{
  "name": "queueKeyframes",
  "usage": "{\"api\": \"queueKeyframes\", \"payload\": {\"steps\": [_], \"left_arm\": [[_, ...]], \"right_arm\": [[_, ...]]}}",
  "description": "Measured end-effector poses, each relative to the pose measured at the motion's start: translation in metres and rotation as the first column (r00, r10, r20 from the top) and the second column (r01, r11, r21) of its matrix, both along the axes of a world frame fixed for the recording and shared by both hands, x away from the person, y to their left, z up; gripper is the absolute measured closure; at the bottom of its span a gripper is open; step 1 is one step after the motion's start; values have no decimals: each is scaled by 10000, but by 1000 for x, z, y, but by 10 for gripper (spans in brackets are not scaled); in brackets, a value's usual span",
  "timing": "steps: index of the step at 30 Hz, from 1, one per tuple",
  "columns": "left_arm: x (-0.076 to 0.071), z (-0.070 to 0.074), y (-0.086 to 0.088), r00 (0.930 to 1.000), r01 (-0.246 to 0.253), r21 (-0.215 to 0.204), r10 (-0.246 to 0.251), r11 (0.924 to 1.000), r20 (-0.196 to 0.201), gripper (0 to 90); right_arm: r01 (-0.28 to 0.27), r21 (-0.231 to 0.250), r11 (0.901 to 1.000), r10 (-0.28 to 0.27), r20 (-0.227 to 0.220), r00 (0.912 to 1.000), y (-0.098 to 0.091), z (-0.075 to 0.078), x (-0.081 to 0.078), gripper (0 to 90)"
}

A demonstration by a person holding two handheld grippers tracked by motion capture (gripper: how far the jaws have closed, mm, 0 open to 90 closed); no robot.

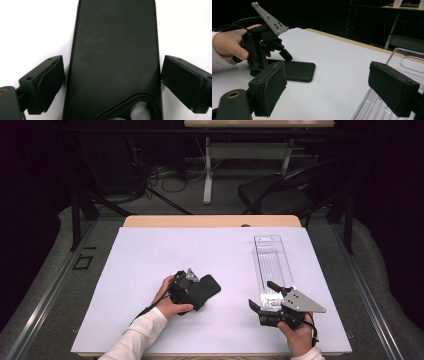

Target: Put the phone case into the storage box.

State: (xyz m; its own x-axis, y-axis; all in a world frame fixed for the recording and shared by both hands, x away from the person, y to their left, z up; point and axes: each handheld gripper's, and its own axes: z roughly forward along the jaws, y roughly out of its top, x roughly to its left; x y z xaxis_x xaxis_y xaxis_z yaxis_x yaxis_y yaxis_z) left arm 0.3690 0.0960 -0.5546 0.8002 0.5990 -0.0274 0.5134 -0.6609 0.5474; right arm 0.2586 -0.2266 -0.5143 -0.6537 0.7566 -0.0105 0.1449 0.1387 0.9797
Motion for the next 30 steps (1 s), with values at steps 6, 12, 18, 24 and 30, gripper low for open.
{"api": "queueKeyframes", "payload": {"steps": [6, 12, 18, 24, 30], "left_arm": [[0, 1, 1, 10000, 3, -87, -3, 10000, -32, 93], [0, 2, 1, 10000, 26, -55, -26, 10000, -15, 123], [0, 2, 1, 10000, 26, -48, -26, 10000, -16, 127], [0, 2, 1, 10000, 37, -37, -37, 10000, -15, 129], [0, 2, 1, 10000, 23, -36, -23, 10000, -31, 132]], "right_arm": [[-9, -4, 10000, 9, -3, 10000, 0, 0, 0, 138], [-8, -1, 10000, 8, 2, 10000, 0, 0, 0, 138], [-11, -23, 10000, 11, 26, 10000, 0, 0, 0, 138], [-3, -8, 10000, 3, 1, 10000, 0, 0, 0, 138], [-3, 3, 10000, 3, -7, 10000, 0, 0, 0, 138]]}}
